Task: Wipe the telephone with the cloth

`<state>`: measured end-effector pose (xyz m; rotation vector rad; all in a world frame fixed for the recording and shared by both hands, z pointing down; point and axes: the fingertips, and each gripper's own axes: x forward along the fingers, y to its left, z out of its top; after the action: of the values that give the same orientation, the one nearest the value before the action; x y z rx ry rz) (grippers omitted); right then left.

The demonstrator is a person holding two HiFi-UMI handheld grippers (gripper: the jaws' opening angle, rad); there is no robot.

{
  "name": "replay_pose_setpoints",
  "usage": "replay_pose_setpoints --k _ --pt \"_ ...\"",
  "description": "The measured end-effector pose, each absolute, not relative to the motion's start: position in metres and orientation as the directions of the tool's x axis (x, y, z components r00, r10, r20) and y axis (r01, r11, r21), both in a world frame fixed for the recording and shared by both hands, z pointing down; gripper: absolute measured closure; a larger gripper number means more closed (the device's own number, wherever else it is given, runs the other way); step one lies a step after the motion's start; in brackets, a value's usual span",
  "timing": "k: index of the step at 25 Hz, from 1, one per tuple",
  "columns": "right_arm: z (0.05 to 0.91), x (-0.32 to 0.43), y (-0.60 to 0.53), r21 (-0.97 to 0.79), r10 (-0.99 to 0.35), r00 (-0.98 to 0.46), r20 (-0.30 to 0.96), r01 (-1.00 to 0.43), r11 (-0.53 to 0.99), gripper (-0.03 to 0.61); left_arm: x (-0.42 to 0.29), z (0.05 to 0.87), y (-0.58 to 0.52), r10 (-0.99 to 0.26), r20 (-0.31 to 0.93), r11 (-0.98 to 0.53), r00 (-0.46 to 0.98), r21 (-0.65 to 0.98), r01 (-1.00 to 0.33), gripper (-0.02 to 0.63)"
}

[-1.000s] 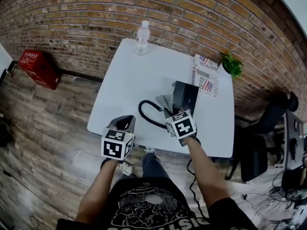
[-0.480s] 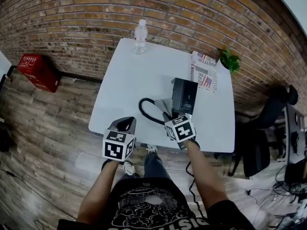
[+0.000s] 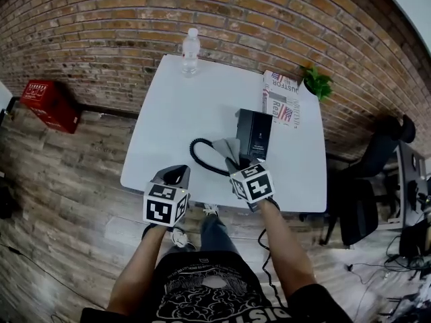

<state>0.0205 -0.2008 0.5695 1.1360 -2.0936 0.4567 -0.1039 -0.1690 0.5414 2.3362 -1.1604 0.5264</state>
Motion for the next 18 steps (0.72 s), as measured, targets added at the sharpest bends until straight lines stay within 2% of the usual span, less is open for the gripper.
replay_pose_setpoints --k 18 --pt "0.455 0.106 -0.283 0.138 -0.771 -0.284 0.57 -0.892 0.43 0.566 -0.051 0.52 -0.228 -0.618 0.489 -0.576 0.615 0.25 -0.778 0.607"
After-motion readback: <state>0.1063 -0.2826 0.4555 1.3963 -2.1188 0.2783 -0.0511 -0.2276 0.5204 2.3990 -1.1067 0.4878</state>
